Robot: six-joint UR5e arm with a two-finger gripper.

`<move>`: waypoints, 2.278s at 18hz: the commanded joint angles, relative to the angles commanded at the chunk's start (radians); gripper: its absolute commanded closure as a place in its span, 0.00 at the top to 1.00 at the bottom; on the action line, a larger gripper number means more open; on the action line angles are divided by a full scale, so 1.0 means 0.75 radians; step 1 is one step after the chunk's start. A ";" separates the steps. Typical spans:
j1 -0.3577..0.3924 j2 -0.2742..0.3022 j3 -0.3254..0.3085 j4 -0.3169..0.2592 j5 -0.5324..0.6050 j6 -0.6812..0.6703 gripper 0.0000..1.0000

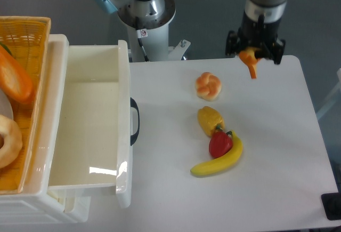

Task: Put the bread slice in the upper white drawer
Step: 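Carry the held bread slice over toward the open white drawer, then lower the bread slice into the drawer and open the gripper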

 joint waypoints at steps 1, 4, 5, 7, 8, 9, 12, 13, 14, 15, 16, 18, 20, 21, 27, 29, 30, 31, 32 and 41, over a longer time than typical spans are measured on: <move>-0.006 0.026 -0.002 -0.002 -0.037 -0.045 0.09; -0.037 0.053 -0.012 -0.004 -0.149 -0.190 0.11; -0.061 0.061 -0.014 -0.002 -0.180 -0.252 0.11; -0.098 0.086 -0.014 0.004 -0.219 -0.354 0.12; -0.127 0.088 -0.018 0.006 -0.237 -0.393 0.12; -0.159 0.088 -0.018 0.012 -0.254 -0.434 0.13; -0.249 0.078 -0.022 0.018 -0.276 -0.561 0.15; -0.274 0.074 -0.022 0.022 -0.283 -0.595 0.15; -0.292 0.072 -0.022 0.041 -0.299 -0.626 0.15; -0.307 0.072 -0.025 0.059 -0.323 -0.655 0.15; -0.315 0.072 -0.029 0.080 -0.344 -0.681 0.15; -0.341 0.070 -0.051 0.110 -0.373 -0.712 0.15; -0.378 0.064 -0.080 0.149 -0.375 -0.725 0.15; -0.397 0.049 -0.090 0.172 -0.375 -0.741 0.15; -0.479 0.002 -0.094 0.215 -0.375 -0.778 0.24; -0.483 0.006 -0.092 0.217 -0.377 -0.778 0.25; -0.483 0.006 -0.092 0.221 -0.379 -0.778 0.27; -0.485 0.006 -0.092 0.221 -0.379 -0.778 0.27; -0.497 0.006 -0.092 0.221 -0.377 -0.778 0.28; -0.540 -0.008 -0.094 0.223 -0.377 -0.778 0.40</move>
